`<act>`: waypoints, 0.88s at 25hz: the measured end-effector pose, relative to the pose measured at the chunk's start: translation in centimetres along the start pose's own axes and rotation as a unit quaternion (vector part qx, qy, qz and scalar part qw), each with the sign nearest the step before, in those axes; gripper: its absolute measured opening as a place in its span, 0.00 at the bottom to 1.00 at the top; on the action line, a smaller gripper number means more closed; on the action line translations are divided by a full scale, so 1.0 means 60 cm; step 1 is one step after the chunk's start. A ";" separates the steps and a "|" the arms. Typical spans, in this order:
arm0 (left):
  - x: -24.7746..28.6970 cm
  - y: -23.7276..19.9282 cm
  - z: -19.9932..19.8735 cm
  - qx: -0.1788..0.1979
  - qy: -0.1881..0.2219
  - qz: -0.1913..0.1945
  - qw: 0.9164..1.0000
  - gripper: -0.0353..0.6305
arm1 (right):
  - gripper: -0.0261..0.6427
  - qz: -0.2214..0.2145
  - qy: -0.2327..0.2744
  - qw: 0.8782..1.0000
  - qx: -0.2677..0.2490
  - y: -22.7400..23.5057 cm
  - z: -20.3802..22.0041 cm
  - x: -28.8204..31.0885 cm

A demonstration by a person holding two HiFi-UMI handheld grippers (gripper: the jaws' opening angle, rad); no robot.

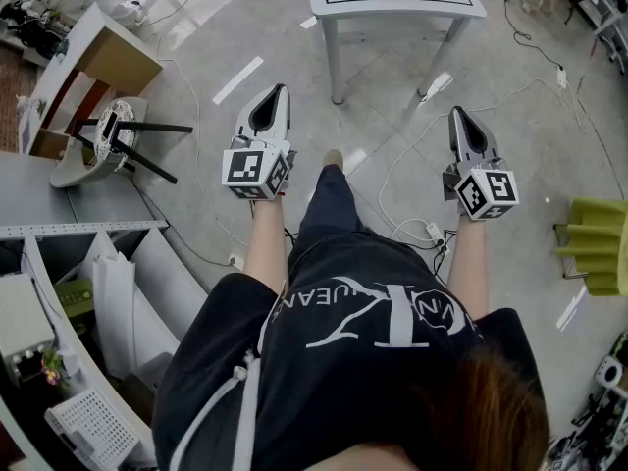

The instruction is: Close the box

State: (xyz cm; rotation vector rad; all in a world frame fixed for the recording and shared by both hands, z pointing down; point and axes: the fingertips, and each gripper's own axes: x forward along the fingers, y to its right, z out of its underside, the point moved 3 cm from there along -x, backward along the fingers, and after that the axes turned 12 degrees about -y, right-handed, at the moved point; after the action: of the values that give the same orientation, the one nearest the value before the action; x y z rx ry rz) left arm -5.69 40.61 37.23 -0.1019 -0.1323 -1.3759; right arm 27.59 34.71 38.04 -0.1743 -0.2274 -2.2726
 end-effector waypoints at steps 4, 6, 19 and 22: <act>0.057 -0.025 -0.010 -0.003 0.000 0.002 1.000 0.07 | 0.03 0.000 -0.006 1.000 -0.007 0.024 -0.013 0.052; 0.083 -0.034 -0.013 -0.004 -0.001 0.006 1.000 0.07 | 0.03 -0.003 -0.011 1.000 -0.008 0.034 -0.015 0.080; 0.245 -0.131 0.013 -0.031 -0.053 0.020 0.998 0.07 | 0.03 -0.012 -0.052 0.998 0.019 0.098 -0.010 0.268; 0.291 -0.159 0.010 -0.036 -0.054 0.027 0.998 0.07 | 0.03 -0.008 -0.055 0.998 0.027 0.112 -0.017 0.315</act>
State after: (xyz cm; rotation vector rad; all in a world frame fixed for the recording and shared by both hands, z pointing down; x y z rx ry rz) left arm -11.78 21.95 40.44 -0.2387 -0.1695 -1.3211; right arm 20.36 16.30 41.53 -0.2705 -0.3481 -2.2732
